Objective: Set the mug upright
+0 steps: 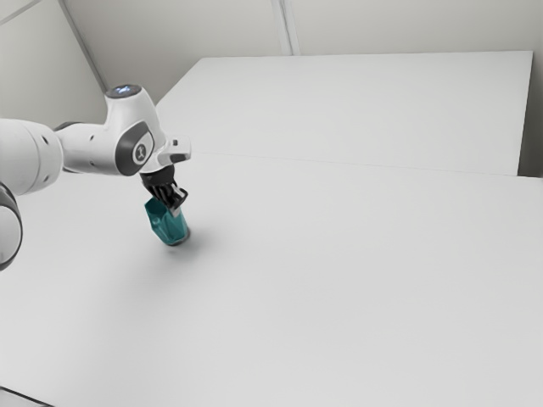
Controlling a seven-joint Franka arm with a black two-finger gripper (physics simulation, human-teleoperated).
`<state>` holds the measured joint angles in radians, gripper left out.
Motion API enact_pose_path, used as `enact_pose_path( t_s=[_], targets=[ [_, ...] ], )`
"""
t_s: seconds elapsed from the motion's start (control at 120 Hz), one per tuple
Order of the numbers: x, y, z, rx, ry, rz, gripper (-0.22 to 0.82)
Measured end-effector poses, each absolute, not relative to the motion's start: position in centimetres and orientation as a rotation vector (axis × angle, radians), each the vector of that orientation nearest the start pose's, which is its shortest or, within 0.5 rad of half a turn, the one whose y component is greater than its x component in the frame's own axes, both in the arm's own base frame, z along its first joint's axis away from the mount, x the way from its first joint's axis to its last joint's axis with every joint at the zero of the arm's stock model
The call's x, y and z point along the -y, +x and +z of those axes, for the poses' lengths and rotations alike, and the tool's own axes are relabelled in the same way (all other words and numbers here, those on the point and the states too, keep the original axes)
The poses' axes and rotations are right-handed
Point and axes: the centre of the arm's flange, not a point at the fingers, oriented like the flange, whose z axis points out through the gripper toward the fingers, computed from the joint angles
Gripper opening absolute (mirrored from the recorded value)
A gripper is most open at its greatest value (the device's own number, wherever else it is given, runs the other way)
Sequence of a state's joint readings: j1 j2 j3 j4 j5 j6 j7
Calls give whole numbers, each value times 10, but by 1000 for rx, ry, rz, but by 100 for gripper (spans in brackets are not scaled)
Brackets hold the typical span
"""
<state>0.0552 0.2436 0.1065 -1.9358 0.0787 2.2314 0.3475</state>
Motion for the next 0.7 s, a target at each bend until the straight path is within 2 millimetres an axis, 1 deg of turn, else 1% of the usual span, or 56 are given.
enact_pose_path(
  t_s=[0.067, 0.133, 0.225, 0.3, 0.367, 0.4, 0.433, 0.467, 0.5, 0.542, 0.617, 0.658, 0.7],
  targets=[
    [-99, 604, 364, -322, -3024, -41, -16],
    [-98, 602, 359, -290, -3029, -28, -3],
    [-98, 601, 359, -250, -3033, -28, 18],
    [-97, 602, 360, -221, -3034, -32, 30],
    [-96, 604, 367, -204, -3030, -53, 39],
    [-95, 606, 377, -197, -3026, -77, 42],
    [-94, 610, 394, -194, -3016, -114, 44],
    [-91, 616, 419, -193, -3002, -162, 47],
    [-87, 620, 447, -191, -2993, -207, 49],
    [-82, 619, 483, -180, -2989, -246, 51],
    [-60, 616, 553, -172, -2993, -284, 54],
    [-47, 610, 581, -171, -3009, -270, 55],
    [-35, 602, 597, -171, -3036, -233, 56]
  ],
)
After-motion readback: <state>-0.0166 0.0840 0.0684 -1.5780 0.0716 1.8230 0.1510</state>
